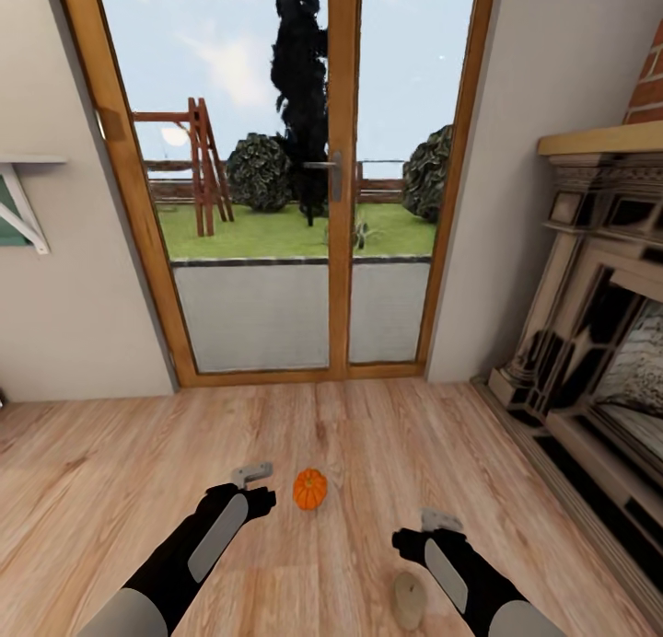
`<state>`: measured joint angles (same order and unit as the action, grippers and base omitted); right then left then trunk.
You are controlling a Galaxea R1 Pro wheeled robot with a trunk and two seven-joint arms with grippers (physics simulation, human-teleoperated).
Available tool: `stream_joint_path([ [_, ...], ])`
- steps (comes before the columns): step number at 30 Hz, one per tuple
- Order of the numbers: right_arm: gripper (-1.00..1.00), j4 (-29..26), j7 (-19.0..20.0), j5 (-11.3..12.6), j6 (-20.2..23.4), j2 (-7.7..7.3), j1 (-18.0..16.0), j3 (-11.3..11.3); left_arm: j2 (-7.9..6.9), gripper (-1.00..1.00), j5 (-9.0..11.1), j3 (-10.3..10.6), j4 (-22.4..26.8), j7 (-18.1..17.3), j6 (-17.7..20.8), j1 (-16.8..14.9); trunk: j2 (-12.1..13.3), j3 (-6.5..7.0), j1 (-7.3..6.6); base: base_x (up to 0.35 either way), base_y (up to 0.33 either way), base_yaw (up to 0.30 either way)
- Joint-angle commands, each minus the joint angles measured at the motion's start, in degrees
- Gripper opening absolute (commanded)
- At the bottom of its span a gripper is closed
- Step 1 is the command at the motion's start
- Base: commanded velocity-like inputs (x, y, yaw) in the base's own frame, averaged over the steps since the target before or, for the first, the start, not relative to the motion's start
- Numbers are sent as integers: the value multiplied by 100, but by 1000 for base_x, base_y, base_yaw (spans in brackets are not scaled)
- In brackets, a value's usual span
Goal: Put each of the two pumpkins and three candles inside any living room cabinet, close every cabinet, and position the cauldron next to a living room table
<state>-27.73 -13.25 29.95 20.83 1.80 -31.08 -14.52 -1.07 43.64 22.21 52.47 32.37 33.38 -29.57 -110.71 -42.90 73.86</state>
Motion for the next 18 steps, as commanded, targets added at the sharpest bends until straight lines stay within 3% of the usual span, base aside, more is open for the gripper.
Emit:
stream_joint_path([
  [1, 100, 37, -54, 61, 10, -16, -3, -39, -7, 100, 59, 23, 9, 59, 2, -5, -3, -6, 1, 216, -121, 0],
  [8, 100, 173, -55, 71, 1, -54, -3, -33, -13, 100, 59, 21, 9, 59, 2, -5, -3, -6, 1, 240, -137, 0],
  [18, 100, 188, -55, 72, -6, -57, -3, -33, -17, 100, 73, 6, 74, 62, 3, -5, -3, -6, 1, 189, -14, 0],
])
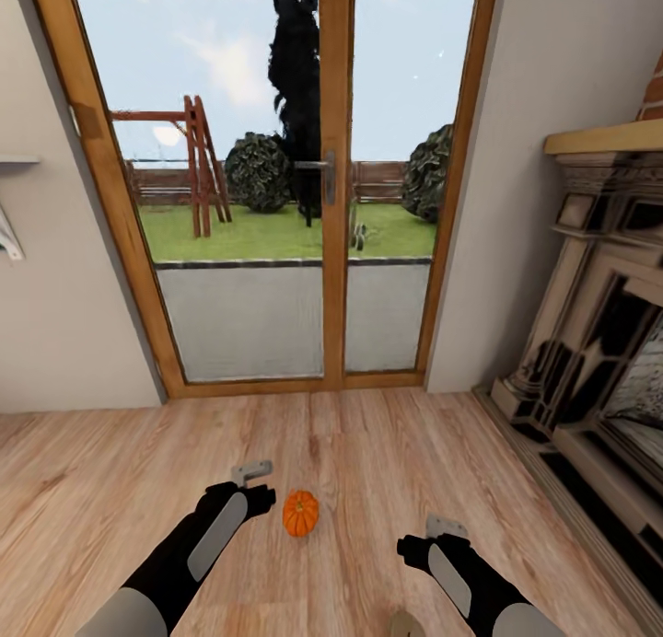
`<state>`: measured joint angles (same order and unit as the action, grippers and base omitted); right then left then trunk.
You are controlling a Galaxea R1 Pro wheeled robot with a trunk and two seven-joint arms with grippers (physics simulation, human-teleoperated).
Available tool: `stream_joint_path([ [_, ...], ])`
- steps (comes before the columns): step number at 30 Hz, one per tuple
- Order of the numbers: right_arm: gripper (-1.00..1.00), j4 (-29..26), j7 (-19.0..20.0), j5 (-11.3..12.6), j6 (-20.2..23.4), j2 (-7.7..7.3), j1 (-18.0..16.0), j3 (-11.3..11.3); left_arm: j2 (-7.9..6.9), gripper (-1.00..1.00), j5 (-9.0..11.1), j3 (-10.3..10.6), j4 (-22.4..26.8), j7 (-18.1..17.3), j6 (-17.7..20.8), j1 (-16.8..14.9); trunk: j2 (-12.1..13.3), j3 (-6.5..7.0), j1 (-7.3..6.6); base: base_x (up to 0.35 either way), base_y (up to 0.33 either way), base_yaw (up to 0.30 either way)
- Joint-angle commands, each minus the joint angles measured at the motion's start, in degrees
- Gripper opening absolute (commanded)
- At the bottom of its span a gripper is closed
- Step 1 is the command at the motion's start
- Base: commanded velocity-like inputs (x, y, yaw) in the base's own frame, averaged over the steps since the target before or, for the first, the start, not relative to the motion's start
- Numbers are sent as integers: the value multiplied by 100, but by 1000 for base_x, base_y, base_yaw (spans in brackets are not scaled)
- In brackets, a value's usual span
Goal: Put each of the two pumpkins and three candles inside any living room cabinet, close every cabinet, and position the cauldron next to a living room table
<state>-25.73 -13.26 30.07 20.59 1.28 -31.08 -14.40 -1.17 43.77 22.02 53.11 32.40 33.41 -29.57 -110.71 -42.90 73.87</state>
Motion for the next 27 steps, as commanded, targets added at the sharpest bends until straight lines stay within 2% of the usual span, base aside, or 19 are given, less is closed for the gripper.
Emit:
stream_joint_path([
  [1, 100, -11, -54, 60, 15, -5, -3, -45, -6, 100, 61, 24, 21, 62, 0, -5, -3, -6, 1, 85, 0, 0],
  [12, 100, -19, -46, 58, 13, -5, -4, -45, -57, 100, 135, -4, 636, 56, 64, -2, -3, -6, 1, 13, 0, 0],
  [15, 100, -19, -42, 55, 16, -2, -3, -51, -59, 100, 168, -14, 664, 56, 81, -2, -123, -60, 67, 0, 0, 0],
  [19, 100, -51, 4, 52, 28, 3, -3, -54, -66, 100, 346, -65, 674, 52, 480, -2, -284, -132, 155, 0, 0, 0],
  [21, 100, -74, 24, 34, 27, 3, -3, -61, -68, 100, 495, -271, 784, 50, 876, 1, -364, -168, 198, 0, 0, 0],
  [22, 100, -79, 26, 29, 25, 5, -3, -65, -68, 100, 515, -325, 827, 49, 946, 2, -404, -185, 220, 0, 0, 0],
  [25, 100, -92, 32, 1, 12, 5, -3, -97, -68, 100, 589, -697, 1074, 50, 1430, 3, -524, -239, 286, 0, 0, 0],
  [27, 100, -86, 33, -6, 9, 4, -3, -98, -65, 100, 599, -842, 1115, 50, 1572, 3, -604, -275, 330, 0, 0, 0],
])
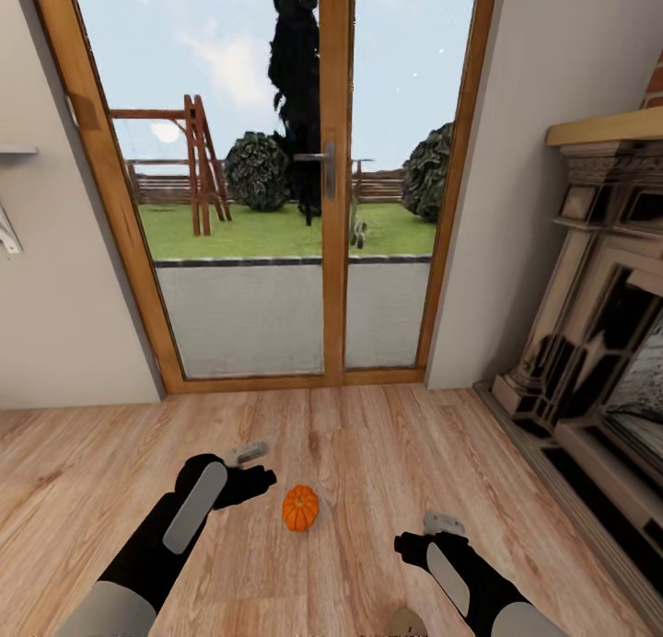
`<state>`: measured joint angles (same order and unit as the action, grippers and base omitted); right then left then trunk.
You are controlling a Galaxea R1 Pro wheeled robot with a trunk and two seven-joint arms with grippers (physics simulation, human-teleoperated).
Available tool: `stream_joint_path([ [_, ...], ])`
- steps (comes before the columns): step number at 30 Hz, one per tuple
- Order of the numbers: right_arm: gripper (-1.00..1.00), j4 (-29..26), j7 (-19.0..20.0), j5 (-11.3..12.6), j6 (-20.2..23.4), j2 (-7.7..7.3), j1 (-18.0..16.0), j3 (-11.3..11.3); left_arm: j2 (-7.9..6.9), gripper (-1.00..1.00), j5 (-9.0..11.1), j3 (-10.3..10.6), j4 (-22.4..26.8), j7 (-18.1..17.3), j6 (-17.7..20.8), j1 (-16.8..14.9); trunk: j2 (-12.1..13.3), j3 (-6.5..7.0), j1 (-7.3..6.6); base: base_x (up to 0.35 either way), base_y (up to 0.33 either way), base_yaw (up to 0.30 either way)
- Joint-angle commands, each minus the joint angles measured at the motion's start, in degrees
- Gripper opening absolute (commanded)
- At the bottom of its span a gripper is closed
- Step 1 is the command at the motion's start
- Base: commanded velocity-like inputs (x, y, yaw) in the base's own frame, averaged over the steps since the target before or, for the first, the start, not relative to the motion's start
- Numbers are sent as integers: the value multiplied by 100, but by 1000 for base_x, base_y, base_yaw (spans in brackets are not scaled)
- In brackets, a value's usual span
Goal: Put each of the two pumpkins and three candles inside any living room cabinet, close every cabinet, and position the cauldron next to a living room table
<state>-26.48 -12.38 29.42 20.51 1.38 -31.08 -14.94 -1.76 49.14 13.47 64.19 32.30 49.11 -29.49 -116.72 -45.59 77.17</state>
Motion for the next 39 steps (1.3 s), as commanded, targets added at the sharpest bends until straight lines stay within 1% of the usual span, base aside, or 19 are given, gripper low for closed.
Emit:
stream_joint_path([
  [1, 100, -9, -54, 57, 12, -6, -3, -40, -2, 100, 67, -63, 25, 58, 64, -2, -44, -24, 22, 0, 0, 0],
  [7, 100, -2, -46, 55, -170, -9, -4, -43, 7, 100, 89, -112, 44, 57, 103, -2, -285, -132, 154, 0, 0, 0],
  [12, 100, -13, -45, 55, -223, -6, -3, -44, 15, 100, 115, -119, 64, 57, 107, -2, -485, -222, 263, 0, 0, 0],
  [17, 100, -15, -45, 53, -252, -5, -4, -51, 16, 100, 315, -122, 74, 57, 107, -2, -686, -311, 373, 0, 0, 0],
  [20, 100, -8, -51, 48, -321, -5, -4, -59, -2, 100, 481, -124, 129, 57, 108, 2, -806, -365, 439, 0, 0, 0],
  [22, 100, 2, -53, 51, -335, -6, -4, -61, -3, 100, 533, -119, 144, 57, 108, 3, -887, -401, 483, 0, 0, 0],
  [25, 100, 17, -54, 61, -343, -6, -3, -61, 4, 100, 560, -103, 153, 57, 108, 4, -1007, -455, 549, 0, 0, 0],
  [39, 100, 45, -63, 86, -371, -6, -3, -61, 0, 100, 571, -97, 155, 49, 107, 5, -1568, -706, 856, 0, 0, 0],
])
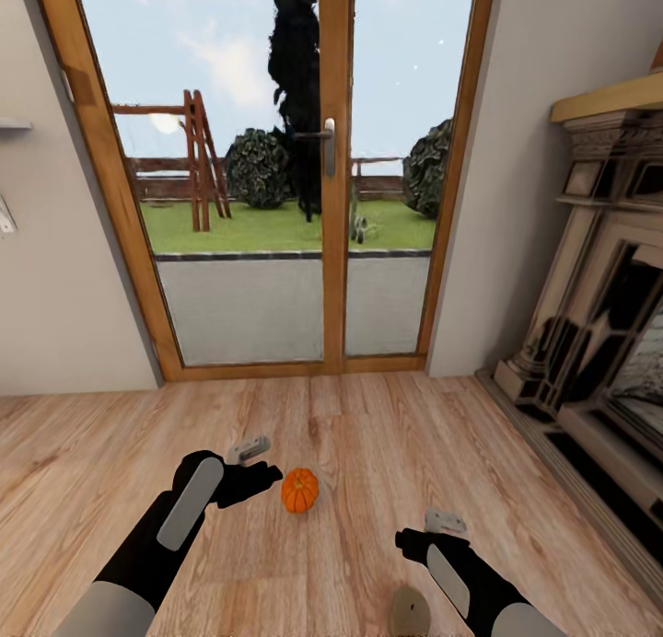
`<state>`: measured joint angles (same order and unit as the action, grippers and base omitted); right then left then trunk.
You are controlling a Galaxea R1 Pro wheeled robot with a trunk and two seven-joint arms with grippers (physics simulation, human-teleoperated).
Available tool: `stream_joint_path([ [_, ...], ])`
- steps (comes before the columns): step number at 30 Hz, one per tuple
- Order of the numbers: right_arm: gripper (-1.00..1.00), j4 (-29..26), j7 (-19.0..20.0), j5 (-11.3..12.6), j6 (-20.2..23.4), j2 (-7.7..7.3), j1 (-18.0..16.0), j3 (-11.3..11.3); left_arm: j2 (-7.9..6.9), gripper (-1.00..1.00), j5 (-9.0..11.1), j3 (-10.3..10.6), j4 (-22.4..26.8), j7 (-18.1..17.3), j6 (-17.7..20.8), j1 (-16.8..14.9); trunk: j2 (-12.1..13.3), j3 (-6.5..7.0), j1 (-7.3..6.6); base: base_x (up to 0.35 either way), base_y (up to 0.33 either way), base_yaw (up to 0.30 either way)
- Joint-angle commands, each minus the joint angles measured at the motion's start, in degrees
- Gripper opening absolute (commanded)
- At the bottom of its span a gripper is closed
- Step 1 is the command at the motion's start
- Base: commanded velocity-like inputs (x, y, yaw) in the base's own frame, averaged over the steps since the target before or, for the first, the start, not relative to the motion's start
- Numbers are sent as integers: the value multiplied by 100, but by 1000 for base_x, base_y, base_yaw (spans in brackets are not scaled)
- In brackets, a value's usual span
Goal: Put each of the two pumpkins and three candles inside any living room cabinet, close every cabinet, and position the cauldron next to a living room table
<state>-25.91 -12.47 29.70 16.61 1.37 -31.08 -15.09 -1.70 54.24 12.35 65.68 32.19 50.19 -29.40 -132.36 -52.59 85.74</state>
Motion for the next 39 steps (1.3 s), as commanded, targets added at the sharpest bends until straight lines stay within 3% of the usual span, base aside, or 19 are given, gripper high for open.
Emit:
stream_joint_path([
  [1, 100, -8, -54, 60, 18, -5, -3, -47, -2, 100, 60, 17, 6, 60, 0, -4, -44, -24, 21, 0, 0, 0],
  [27, 100, 95, 0, 20, 119, -4, -7, -56, 12, 100, 69, 54, 33, 51, 0, -4, -1087, -491, 593, 0, 0, 0],
  [33, 100, 836, 429, 14, 137, -21, -44, -46, 19, 100, 69, 56, 33, 51, 0, -4, -1096, -624, 609, 0, 0, 0],
  [39, 100, 989, 569, 61, 140, -62, -51, -27, 30, 100, 69, 57, 25, 51, -6, -4, -1104, -757, 624, 0, 0, 0],
])
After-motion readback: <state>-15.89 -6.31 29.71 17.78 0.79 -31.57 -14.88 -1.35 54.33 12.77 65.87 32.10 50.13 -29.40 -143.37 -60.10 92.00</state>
